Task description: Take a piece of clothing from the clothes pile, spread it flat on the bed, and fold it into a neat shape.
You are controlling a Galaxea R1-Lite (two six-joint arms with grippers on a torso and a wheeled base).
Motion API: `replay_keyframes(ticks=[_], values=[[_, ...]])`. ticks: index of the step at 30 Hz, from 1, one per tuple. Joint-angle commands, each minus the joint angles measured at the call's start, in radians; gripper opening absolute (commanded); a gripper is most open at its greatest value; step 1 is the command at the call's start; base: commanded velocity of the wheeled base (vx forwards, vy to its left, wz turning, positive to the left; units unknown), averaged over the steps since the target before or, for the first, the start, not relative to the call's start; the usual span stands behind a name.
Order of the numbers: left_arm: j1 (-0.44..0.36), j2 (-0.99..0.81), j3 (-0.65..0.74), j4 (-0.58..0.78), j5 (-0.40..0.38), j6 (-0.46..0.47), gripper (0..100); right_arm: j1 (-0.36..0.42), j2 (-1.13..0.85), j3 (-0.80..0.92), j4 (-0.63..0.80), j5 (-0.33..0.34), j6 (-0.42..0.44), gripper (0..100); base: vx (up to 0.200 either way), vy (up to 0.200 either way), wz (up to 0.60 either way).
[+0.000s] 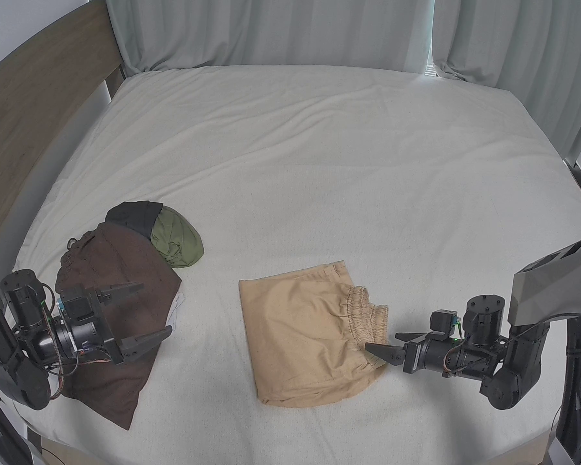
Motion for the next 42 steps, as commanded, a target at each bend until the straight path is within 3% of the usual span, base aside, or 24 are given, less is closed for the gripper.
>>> replay_keyframes(ticks=[1,16,28,42], values=[[-0.001,0.0,0.003,0.0,0.001,0.0,100,-0.003,0.038,-0.006,-0.001,0.0,0.0,100,0.0,0.0,0.0],[-0.053,-0.023,-0.007,0.0,0.002,-0.009,100,0.011,0.105,-0.036,0.0,0.0,0.009,100,0.0,0.0,0.0],[-0.054,-0.023,-0.007,0.0,0.002,-0.008,100,0.049,0.122,-0.078,-0.001,0.0,0.066,100,0.0,0.0,0.0],[-0.054,-0.025,0.0,0.0,0.002,-0.005,100,0.071,0.135,-0.112,-0.001,0.0,0.074,100,0.0,0.0,0.0]])
